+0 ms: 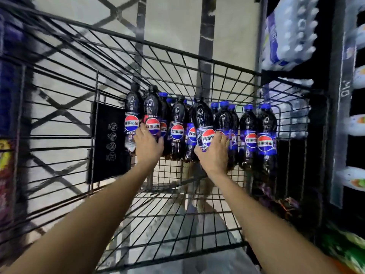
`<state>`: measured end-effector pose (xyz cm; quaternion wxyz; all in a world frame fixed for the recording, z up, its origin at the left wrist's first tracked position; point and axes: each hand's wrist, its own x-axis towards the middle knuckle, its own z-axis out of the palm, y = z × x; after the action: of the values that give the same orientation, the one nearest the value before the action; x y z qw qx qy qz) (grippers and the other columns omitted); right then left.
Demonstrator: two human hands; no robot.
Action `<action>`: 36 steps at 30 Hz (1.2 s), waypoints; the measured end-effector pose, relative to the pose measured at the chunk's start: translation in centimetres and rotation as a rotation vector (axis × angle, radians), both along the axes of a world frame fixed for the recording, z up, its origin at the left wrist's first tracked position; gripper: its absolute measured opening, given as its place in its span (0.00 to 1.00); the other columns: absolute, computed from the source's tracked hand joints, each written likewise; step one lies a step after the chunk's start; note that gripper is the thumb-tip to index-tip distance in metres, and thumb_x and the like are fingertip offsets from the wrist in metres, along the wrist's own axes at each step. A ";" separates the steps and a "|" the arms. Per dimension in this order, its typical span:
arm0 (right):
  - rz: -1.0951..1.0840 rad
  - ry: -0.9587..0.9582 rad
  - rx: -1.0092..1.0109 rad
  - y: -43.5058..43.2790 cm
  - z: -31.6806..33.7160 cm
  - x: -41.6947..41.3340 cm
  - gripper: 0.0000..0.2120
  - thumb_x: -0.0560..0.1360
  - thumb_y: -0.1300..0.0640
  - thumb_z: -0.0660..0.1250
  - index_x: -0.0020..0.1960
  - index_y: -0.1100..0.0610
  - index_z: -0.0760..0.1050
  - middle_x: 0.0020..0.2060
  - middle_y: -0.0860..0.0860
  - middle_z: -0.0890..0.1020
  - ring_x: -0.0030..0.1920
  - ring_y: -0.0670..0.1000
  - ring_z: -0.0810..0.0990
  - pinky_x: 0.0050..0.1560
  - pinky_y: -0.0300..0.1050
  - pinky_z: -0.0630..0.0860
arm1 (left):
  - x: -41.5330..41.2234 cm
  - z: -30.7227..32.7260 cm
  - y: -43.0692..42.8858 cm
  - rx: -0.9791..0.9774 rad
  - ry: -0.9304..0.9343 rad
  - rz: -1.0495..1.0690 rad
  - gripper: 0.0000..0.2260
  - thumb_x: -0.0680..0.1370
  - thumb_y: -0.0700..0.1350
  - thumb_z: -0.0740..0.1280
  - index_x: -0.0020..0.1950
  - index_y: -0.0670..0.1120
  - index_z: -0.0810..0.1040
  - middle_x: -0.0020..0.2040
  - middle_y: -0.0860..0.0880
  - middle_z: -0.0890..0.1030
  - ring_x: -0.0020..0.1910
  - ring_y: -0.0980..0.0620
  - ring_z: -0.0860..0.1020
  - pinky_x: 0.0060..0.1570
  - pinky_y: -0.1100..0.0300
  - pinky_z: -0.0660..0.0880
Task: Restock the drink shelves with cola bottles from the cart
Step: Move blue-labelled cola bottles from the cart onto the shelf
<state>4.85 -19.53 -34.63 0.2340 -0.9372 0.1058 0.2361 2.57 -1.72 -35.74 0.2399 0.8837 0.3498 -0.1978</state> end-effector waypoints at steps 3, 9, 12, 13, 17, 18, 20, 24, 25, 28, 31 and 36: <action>-0.011 0.041 0.036 0.0 -0.3 -0.7 0.41 0.72 0.46 0.71 0.76 0.61 0.56 0.73 0.57 0.64 0.73 0.57 0.62 0.67 0.52 0.69 | 0.6 -1.4 -0.4 -0.029 0.012 0.121 0.35 0.74 0.51 0.72 0.71 0.35 0.59 0.68 0.36 0.66 0.68 0.37 0.64 0.65 0.47 0.64; -0.074 0.046 0.117 -1.0 -0.3 -1.7 0.38 0.72 0.48 0.72 0.74 0.60 0.59 0.70 0.55 0.66 0.69 0.54 0.65 0.61 0.41 0.64 | 1.9 -3.1 -1.2 -0.235 -0.012 0.433 0.31 0.72 0.48 0.74 0.65 0.38 0.62 0.62 0.38 0.74 0.60 0.40 0.75 0.59 0.49 0.73; -0.122 0.061 0.145 -1.9 0.2 -2.0 0.36 0.72 0.48 0.71 0.73 0.61 0.61 0.66 0.55 0.69 0.66 0.54 0.68 0.63 0.48 0.70 | 1.6 -2.8 -0.8 -0.299 -0.033 0.463 0.27 0.73 0.45 0.73 0.64 0.38 0.62 0.56 0.41 0.76 0.51 0.45 0.76 0.53 0.55 0.73; -0.137 0.062 0.155 -2.1 0.4 -2.0 0.36 0.72 0.48 0.71 0.72 0.61 0.61 0.65 0.55 0.70 0.65 0.54 0.69 0.63 0.47 0.70 | 1.2 -2.4 -0.9 -0.309 -0.045 0.449 0.26 0.74 0.45 0.73 0.63 0.38 0.63 0.54 0.42 0.76 0.49 0.46 0.76 0.50 0.56 0.72; -0.221 0.021 0.196 -2.7 1.5 -2.6 0.32 0.70 0.49 0.72 0.68 0.61 0.65 0.57 0.52 0.71 0.58 0.53 0.72 0.54 0.45 0.71 | -1.3 0.0 -2.2 -0.394 -0.144 0.313 0.20 0.75 0.42 0.71 0.58 0.42 0.63 0.49 0.47 0.76 0.45 0.50 0.76 0.48 0.58 0.72; -0.244 0.006 0.208 -2.8 1.9 -2.8 0.31 0.70 0.49 0.72 0.67 0.60 0.66 0.55 0.51 0.71 0.56 0.52 0.72 0.52 0.45 0.71 | -1.8 0.7 -2.7 -0.422 -0.153 0.273 0.20 0.75 0.42 0.71 0.58 0.43 0.63 0.48 0.48 0.77 0.44 0.52 0.77 0.49 0.58 0.73; -0.292 -0.015 0.227 -3.1 2.8 -3.2 0.31 0.70 0.48 0.72 0.67 0.60 0.66 0.54 0.50 0.70 0.53 0.51 0.72 0.49 0.44 0.69 | -2.3 2.2 -3.6 -0.452 -0.157 0.189 0.20 0.74 0.43 0.72 0.59 0.43 0.64 0.45 0.52 0.77 0.42 0.58 0.77 0.48 0.58 0.74; -0.395 -0.093 0.258 -4.1 5.3 -4.3 0.31 0.70 0.47 0.71 0.67 0.60 0.66 0.54 0.50 0.70 0.53 0.49 0.71 0.47 0.37 0.64 | -2.2 5.5 -6.1 -0.488 -0.182 -0.010 0.17 0.73 0.45 0.73 0.55 0.47 0.67 0.44 0.52 0.79 0.41 0.58 0.79 0.42 0.62 0.75; -0.427 -0.124 0.271 -4.5 6.2 -4.7 0.29 0.70 0.48 0.71 0.65 0.59 0.66 0.52 0.48 0.69 0.51 0.47 0.69 0.44 0.34 0.62 | -2.2 6.4 -6.9 -0.479 -0.202 -0.072 0.16 0.72 0.46 0.73 0.53 0.49 0.67 0.42 0.55 0.78 0.39 0.63 0.78 0.40 0.66 0.73; -0.528 -0.236 0.364 -5.9 9.4 -6.2 0.25 0.68 0.50 0.72 0.60 0.57 0.69 0.51 0.49 0.73 0.51 0.50 0.73 0.49 0.41 0.70 | -2.5 9.8 -9.0 -0.498 -0.259 -0.228 0.17 0.72 0.47 0.72 0.54 0.52 0.68 0.42 0.59 0.76 0.39 0.67 0.77 0.37 0.73 0.70; -0.621 -0.404 0.453 -7.7 12.6 -8.7 0.25 0.65 0.53 0.72 0.59 0.58 0.71 0.52 0.54 0.76 0.52 0.54 0.77 0.52 0.50 0.75 | -3.3 13.0 -11.4 -0.520 -0.308 -0.370 0.20 0.71 0.50 0.73 0.58 0.55 0.67 0.46 0.61 0.75 0.44 0.67 0.75 0.44 0.65 0.72; -0.779 -0.577 0.510 -11.1 16.7 -15.1 0.27 0.64 0.48 0.70 0.60 0.56 0.69 0.51 0.51 0.76 0.52 0.50 0.78 0.50 0.44 0.74 | -6.8 17.2 -16.2 -0.586 -0.411 -0.639 0.22 0.71 0.52 0.73 0.57 0.57 0.64 0.46 0.64 0.72 0.44 0.78 0.71 0.41 0.77 0.68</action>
<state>-10.23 -30.66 -17.95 0.5433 -0.7690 0.3160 -0.1166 -4.22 -17.96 -18.59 0.4705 0.8628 -0.0645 -0.1733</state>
